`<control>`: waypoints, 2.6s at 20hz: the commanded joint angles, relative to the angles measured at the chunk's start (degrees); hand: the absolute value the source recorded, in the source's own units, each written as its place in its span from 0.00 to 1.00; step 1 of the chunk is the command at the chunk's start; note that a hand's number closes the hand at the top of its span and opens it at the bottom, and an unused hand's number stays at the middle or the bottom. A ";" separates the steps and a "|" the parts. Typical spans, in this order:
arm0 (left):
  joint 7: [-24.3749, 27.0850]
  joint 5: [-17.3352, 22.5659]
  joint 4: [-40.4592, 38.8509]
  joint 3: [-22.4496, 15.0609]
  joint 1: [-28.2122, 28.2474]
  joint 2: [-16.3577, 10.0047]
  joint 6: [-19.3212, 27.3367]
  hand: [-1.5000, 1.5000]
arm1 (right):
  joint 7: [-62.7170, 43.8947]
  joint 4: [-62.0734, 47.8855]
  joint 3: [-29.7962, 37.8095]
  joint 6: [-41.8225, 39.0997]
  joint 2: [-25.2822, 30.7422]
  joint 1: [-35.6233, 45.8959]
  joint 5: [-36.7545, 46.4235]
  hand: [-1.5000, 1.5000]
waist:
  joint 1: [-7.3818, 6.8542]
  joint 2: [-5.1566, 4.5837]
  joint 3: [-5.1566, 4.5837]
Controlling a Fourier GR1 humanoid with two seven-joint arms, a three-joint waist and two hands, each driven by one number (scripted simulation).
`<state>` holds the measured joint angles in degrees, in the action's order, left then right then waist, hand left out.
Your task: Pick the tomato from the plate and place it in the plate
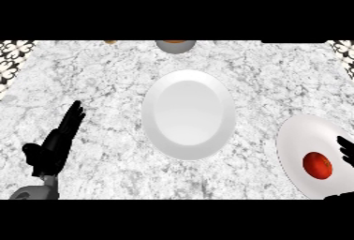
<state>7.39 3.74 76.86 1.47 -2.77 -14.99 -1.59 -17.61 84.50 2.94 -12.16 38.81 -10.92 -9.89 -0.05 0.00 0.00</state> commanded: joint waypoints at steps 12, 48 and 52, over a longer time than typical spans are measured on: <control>-1.15 -2.65 0.04 1.20 -1.13 3.22 0.23 0.50 | 4.05 -13.73 0.09 -2.28 -8.79 8.62 13.05 0.00 | -0.08 -0.05 0.01; -1.73 -2.59 -1.61 3.92 -2.70 2.44 -1.12 0.50 | -8.45 55.12 -11.75 24.22 -11.96 -19.23 63.73 1.00 | 1.40 0.21 -0.12; 4.13 -4.32 -3.41 3.26 1.28 2.23 -2.54 0.50 | -11.45 54.47 -15.13 22.33 -15.26 -12.97 69.61 1.00 | 0.24 0.00 -0.08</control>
<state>7.27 0.62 76.95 4.66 -2.84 -12.84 -3.61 -25.51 132.67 -9.87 12.50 25.28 -26.04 53.22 0.49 0.14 -0.08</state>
